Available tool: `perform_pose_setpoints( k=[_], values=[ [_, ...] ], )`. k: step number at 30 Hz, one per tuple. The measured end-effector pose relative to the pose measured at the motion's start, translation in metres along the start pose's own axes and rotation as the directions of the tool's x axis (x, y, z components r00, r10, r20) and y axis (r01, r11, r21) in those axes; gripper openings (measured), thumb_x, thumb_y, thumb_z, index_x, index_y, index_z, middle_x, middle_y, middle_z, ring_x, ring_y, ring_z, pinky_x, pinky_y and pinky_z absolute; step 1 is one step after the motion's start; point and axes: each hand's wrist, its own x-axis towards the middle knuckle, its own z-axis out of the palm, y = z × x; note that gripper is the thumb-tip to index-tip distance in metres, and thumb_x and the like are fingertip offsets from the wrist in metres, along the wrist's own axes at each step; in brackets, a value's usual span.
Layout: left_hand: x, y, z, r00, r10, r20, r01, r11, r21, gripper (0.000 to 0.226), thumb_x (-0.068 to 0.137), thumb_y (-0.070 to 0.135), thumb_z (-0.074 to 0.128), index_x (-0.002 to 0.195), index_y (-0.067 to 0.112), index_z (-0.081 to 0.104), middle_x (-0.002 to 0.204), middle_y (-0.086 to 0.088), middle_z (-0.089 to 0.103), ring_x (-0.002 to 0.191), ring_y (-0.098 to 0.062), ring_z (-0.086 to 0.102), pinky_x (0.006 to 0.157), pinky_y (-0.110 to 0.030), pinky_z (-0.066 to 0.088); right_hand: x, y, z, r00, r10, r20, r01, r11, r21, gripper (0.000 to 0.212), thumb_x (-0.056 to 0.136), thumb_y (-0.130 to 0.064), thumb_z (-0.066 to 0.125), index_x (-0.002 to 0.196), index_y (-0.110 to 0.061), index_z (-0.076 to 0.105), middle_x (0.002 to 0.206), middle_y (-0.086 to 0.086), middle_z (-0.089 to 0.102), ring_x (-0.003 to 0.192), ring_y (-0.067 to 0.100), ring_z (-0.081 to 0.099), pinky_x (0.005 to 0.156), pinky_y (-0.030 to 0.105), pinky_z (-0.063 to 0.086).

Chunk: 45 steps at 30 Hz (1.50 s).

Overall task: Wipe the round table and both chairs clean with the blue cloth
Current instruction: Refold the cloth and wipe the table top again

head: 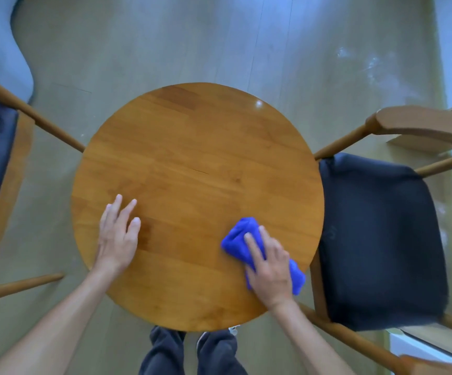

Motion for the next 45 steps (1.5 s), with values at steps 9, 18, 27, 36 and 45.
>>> perform_pose_setpoints(
  k=[9, 18, 27, 36, 45],
  values=[
    [-0.027, 0.032, -0.007, 0.994, 0.038, 0.098, -0.045, 0.997, 0.064, 0.050, 0.097, 0.026, 0.050, 0.146, 0.026, 0.038, 0.161, 0.004, 0.009, 0.148, -0.017, 0.000, 0.119, -0.039, 0.010, 0.097, 0.077, -0.048, 0.467, 0.860, 0.205, -0.879, 0.477, -0.002, 0.062, 0.096, -0.027, 0.053, 0.150, -0.019, 0.023, 0.146, 0.021, 0.031, 0.121, 0.042, 0.038, 0.101, 0.049, 0.033],
    [-0.040, 0.170, -0.060, 0.975, 0.103, 0.196, -0.028, 0.935, -0.353, 0.040, 0.097, 0.033, 0.051, 0.135, 0.020, 0.051, 0.138, 0.001, 0.048, 0.131, -0.014, 0.040, 0.109, -0.029, 0.030, 0.138, -0.044, -0.155, 0.819, 0.413, 0.399, -0.489, 0.139, 0.861, 0.060, 0.085, -0.009, 0.070, 0.136, -0.030, 0.046, 0.123, -0.012, 0.063, 0.106, 0.003, 0.063, 0.085, 0.023, 0.052],
    [-0.055, 0.280, -0.163, 0.887, 0.387, 0.252, -0.086, 0.675, -0.732, 0.053, 0.077, 0.056, 0.064, 0.117, 0.023, 0.058, 0.110, 0.001, 0.069, 0.099, -0.010, 0.066, 0.079, -0.023, 0.053, 0.187, -0.100, -0.271, 0.946, 0.144, 0.289, -0.308, 0.138, 0.941, 0.067, 0.079, -0.010, 0.078, 0.131, -0.036, 0.047, 0.129, -0.009, 0.056, 0.108, 0.013, 0.063, 0.084, 0.032, 0.056],
    [-0.069, 0.320, -0.233, 0.794, 0.552, 0.255, -0.229, 0.660, -0.715, 0.042, 0.092, 0.050, 0.046, 0.117, 0.020, 0.062, 0.111, -0.002, 0.069, 0.106, -0.016, 0.064, 0.096, -0.035, 0.051, 0.220, -0.112, -0.354, 0.947, 0.024, 0.319, -0.316, 0.213, 0.924, 0.074, 0.072, -0.037, 0.078, 0.134, -0.039, 0.037, 0.127, -0.014, 0.057, 0.111, -0.006, 0.057, 0.082, 0.013, 0.049],
    [-0.079, 0.344, -0.262, 0.787, 0.602, 0.138, -0.406, 0.672, -0.619, 0.033, 0.091, 0.022, 0.053, 0.116, 0.042, 0.061, 0.108, 0.012, 0.071, 0.107, -0.007, 0.064, 0.098, -0.037, 0.050, 0.234, -0.114, -0.399, 0.953, 0.193, 0.235, -0.280, 0.255, 0.925, 0.051, 0.082, -0.022, 0.073, 0.125, -0.027, 0.046, 0.100, -0.006, 0.071, 0.089, 0.003, 0.068, 0.067, 0.015, 0.052]
  ],
)
